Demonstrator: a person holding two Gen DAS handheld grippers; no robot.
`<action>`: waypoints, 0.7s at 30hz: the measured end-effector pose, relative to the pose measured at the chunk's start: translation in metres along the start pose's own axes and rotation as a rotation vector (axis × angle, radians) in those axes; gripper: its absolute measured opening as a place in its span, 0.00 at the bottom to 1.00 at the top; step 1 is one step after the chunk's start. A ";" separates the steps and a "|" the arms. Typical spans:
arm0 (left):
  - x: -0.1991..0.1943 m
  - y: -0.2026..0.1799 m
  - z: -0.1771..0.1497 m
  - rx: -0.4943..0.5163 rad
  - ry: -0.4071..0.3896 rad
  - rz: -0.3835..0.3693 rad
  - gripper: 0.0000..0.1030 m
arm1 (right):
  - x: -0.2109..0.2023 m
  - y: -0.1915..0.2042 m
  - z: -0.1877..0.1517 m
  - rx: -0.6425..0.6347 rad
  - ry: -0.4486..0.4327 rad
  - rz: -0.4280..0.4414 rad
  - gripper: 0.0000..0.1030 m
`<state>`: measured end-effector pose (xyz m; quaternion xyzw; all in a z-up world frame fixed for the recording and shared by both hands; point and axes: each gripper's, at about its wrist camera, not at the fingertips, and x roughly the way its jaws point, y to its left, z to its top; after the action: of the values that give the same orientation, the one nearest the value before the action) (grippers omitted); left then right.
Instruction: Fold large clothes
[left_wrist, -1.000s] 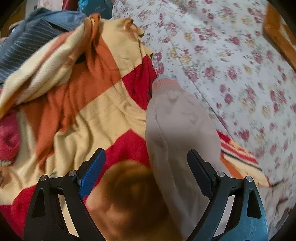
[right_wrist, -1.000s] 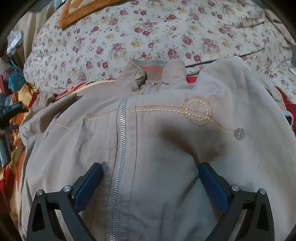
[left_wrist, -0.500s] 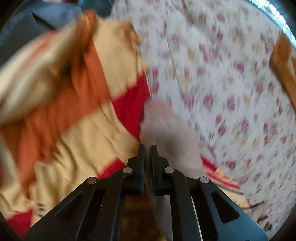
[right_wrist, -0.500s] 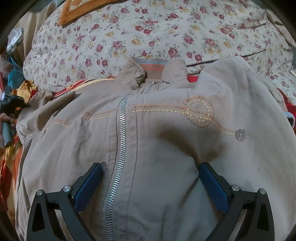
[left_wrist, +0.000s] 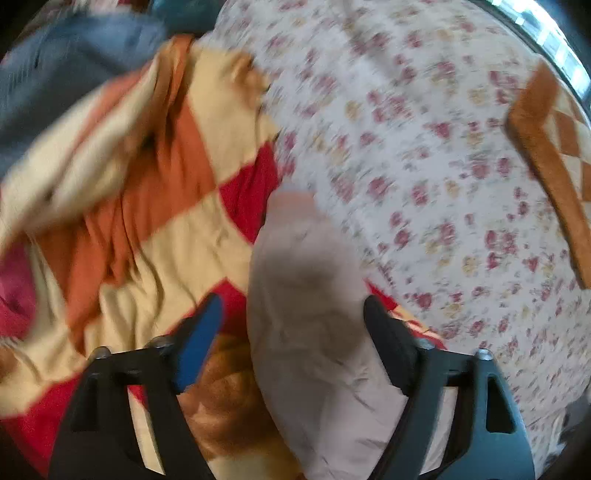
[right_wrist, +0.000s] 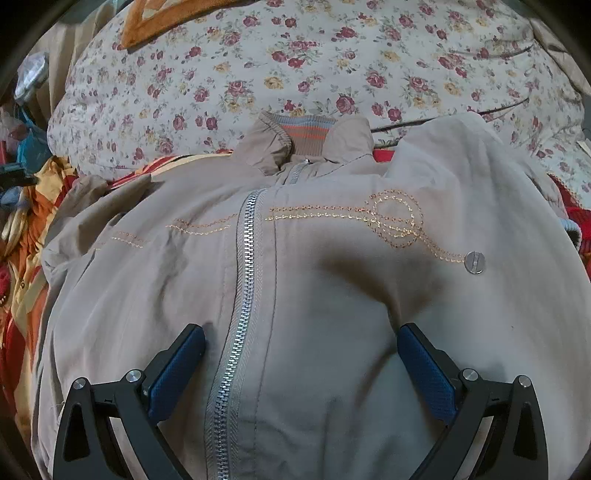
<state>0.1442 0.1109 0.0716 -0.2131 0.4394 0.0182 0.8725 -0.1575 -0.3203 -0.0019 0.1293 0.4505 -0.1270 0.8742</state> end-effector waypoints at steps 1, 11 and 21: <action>0.006 0.004 -0.003 -0.005 0.000 0.017 0.77 | 0.001 0.000 0.000 0.002 -0.001 0.001 1.00; 0.081 0.006 -0.010 -0.005 0.086 0.058 0.10 | 0.003 0.000 0.000 0.003 -0.012 0.006 1.00; -0.016 -0.014 0.024 0.039 -0.126 -0.077 0.02 | 0.002 -0.003 -0.001 0.014 -0.022 0.021 1.00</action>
<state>0.1553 0.1103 0.1015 -0.2110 0.3752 -0.0104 0.9025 -0.1582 -0.3226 -0.0041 0.1386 0.4387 -0.1226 0.8794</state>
